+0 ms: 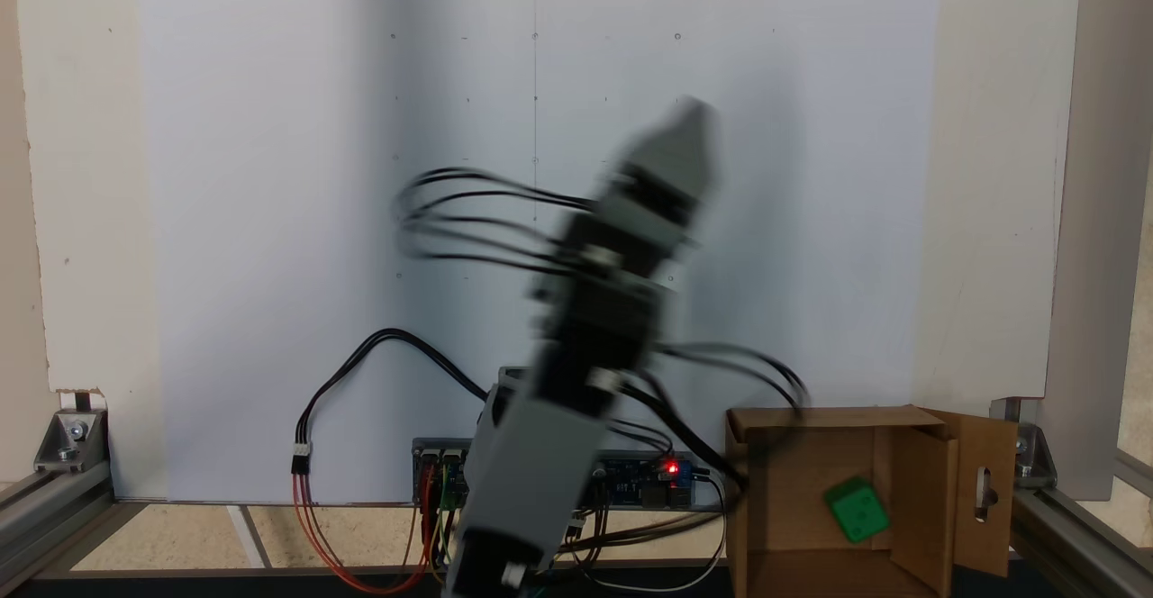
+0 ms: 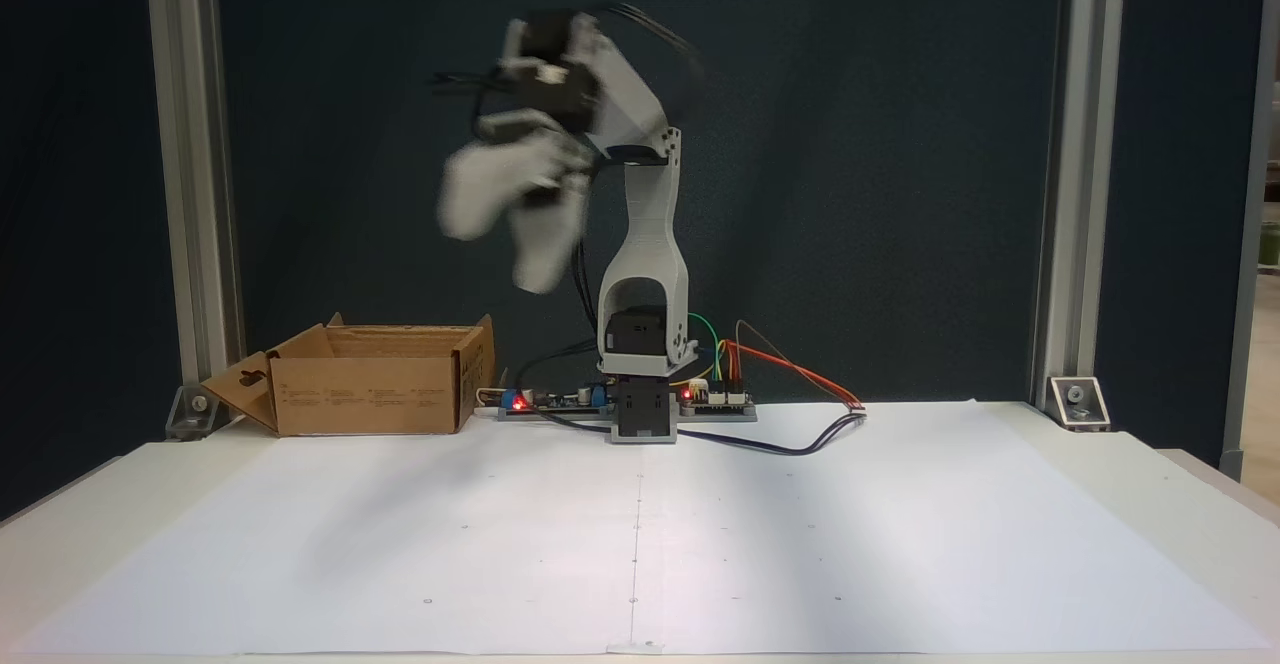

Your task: Grasp a green dice and put it in the bin.

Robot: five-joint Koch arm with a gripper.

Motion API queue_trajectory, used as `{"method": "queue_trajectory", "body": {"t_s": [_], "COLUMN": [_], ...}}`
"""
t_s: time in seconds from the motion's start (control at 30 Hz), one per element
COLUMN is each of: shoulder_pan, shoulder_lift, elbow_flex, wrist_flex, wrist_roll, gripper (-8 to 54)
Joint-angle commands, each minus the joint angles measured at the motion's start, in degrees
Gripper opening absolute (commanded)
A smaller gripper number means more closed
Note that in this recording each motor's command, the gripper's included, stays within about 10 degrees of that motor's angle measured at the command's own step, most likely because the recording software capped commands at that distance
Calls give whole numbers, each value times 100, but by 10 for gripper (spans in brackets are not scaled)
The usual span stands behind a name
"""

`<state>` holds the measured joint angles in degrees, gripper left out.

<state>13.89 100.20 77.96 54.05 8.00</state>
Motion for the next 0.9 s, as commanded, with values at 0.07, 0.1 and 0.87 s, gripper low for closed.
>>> {"method": "queue_trajectory", "body": {"t_s": [0.07, 0.1, 0.87], "shoulder_pan": [-1712, -1802, -976], "shoulder_lift": [712, 782, 3568], "elbow_flex": [1266, 1661, 5730], "wrist_flex": [-1536, -1826, -7926], "wrist_roll": [193, 202, 176], "gripper": [437, 437, 442]}}
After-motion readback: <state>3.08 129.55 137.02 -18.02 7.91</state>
